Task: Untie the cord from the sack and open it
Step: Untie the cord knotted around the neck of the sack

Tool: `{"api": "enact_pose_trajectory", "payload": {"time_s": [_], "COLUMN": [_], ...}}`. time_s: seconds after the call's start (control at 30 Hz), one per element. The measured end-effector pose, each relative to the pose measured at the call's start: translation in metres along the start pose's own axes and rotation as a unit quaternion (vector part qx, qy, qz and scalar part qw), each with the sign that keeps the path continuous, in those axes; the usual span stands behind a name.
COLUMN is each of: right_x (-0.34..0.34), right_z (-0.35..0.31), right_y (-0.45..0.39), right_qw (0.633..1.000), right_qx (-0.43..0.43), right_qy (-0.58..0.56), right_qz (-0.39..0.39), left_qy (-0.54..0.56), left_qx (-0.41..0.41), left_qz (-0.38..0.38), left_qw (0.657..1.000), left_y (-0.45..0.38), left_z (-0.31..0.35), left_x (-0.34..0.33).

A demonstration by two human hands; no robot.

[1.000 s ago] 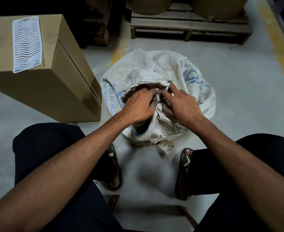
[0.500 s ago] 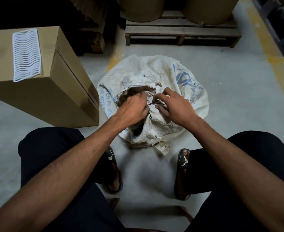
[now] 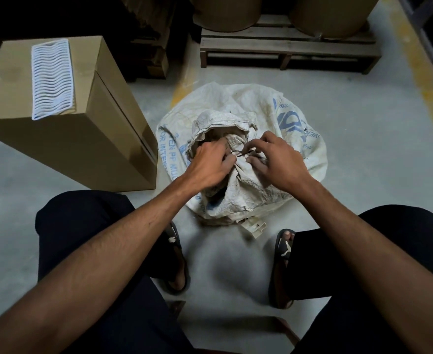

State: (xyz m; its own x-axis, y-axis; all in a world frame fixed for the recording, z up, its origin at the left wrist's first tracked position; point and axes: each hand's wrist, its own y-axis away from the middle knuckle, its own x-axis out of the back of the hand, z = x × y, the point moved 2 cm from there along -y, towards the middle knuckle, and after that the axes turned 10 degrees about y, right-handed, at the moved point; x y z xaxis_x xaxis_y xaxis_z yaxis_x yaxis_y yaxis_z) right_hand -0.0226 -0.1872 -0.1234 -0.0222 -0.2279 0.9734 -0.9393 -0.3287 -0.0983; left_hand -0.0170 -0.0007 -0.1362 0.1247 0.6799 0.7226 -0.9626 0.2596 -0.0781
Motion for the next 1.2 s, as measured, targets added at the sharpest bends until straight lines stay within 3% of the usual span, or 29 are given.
{"api": "enact_pose_trajectory", "payload": {"time_s": [0.23,0.53,0.9,1.2], "right_x": [-0.002,-0.002,-0.005,-0.006], "right_z": [-0.008,-0.007,-0.007,-0.005], "right_y": [0.003,-0.001,-0.004,-0.006], "right_qw": [0.996,0.997,0.994,0.993], "right_qx": [0.009,0.026,0.041,0.043], "right_qy": [0.049,0.047,0.096,0.108], "right_qz": [0.067,0.061,0.024,0.009], "left_qy": [0.09,0.205,0.168,0.089], "left_qx": [0.054,0.128,0.121,0.046], "left_qz": [0.036,0.054,-0.026,-0.061], "left_qw": [0.994,0.969,0.978,0.993], "left_y": [-0.001,-0.002,-0.004,-0.002], "left_z": [-0.001,-0.006,0.001,0.003], "left_x": [0.0,-0.001,0.003,0.004]}}
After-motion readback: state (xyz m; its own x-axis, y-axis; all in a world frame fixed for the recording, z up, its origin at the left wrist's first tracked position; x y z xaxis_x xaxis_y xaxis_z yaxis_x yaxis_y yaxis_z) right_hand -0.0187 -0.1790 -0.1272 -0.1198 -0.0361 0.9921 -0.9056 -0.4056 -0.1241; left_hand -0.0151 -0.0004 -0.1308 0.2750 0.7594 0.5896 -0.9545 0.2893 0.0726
